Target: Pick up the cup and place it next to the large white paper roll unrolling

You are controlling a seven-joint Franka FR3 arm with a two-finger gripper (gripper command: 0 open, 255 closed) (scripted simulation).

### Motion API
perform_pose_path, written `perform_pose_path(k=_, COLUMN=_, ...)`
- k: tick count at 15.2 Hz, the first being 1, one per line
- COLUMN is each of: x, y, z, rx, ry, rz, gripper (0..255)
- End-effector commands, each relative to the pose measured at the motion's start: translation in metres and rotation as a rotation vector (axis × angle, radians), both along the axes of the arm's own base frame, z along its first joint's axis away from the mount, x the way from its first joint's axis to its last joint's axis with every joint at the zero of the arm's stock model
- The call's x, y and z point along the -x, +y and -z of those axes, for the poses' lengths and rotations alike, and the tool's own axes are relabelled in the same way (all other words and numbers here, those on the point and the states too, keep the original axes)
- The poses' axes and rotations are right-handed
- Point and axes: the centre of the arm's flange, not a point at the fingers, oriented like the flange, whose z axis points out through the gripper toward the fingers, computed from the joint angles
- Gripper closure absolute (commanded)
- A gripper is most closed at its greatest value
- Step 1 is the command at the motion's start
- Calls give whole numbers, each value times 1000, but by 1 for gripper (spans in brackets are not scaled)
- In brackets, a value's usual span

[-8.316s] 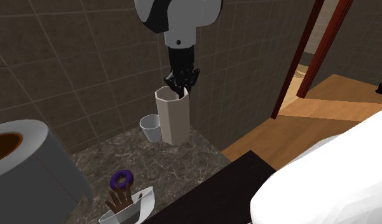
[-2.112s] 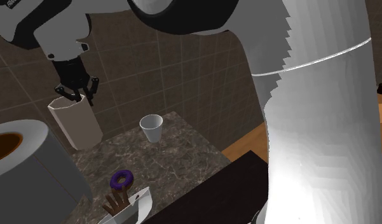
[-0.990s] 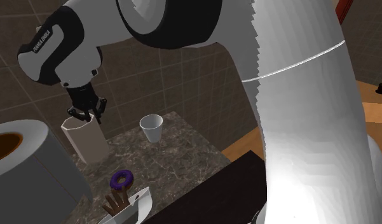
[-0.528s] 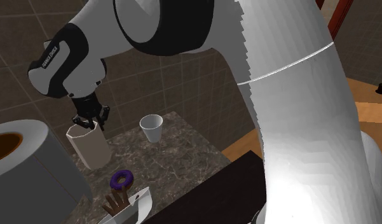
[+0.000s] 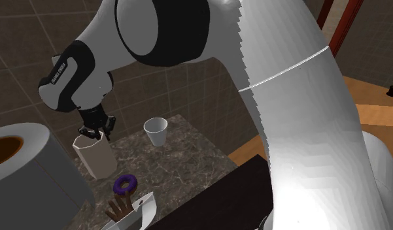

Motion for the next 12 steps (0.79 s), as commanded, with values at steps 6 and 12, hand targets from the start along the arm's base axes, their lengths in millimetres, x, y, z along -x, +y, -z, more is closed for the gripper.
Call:
perform_pose_path(k=6, x=0, y=0, z=1, rx=-1, ry=-1, rz=0, gripper=255)
perform_pose_path(k=12, x=0, y=0, z=1, rx=-1, ry=-1, rz=0, gripper=0)
